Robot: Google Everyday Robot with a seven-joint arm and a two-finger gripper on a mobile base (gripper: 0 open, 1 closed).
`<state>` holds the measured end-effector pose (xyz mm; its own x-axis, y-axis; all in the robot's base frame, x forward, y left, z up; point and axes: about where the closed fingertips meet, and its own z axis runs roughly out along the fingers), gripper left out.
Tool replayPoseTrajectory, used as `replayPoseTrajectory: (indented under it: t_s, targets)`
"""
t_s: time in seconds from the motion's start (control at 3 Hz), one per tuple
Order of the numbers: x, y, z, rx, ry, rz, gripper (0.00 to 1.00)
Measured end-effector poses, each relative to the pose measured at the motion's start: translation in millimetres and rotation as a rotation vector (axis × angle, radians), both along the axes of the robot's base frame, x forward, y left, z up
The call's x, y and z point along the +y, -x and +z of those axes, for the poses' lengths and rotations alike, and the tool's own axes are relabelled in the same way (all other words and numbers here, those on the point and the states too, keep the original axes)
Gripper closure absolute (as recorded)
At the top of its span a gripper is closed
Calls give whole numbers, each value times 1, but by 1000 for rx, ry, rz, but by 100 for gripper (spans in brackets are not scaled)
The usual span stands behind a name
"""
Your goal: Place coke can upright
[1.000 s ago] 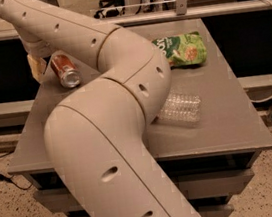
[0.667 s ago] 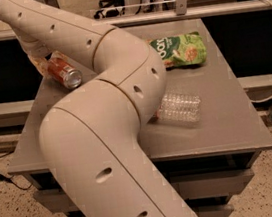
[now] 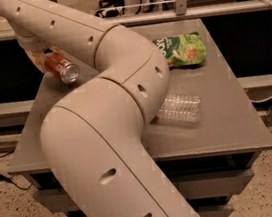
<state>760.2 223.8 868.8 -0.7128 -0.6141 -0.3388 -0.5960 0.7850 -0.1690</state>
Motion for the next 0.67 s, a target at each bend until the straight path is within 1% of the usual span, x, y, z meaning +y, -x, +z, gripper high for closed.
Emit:
replayPoseTrajectory:
  t_s: [0.33, 0.67]
  targets:
    - [2, -3, 23, -47, -75, 58, 100]
    - [-3, -3, 50, -113, -187, 153, 100]
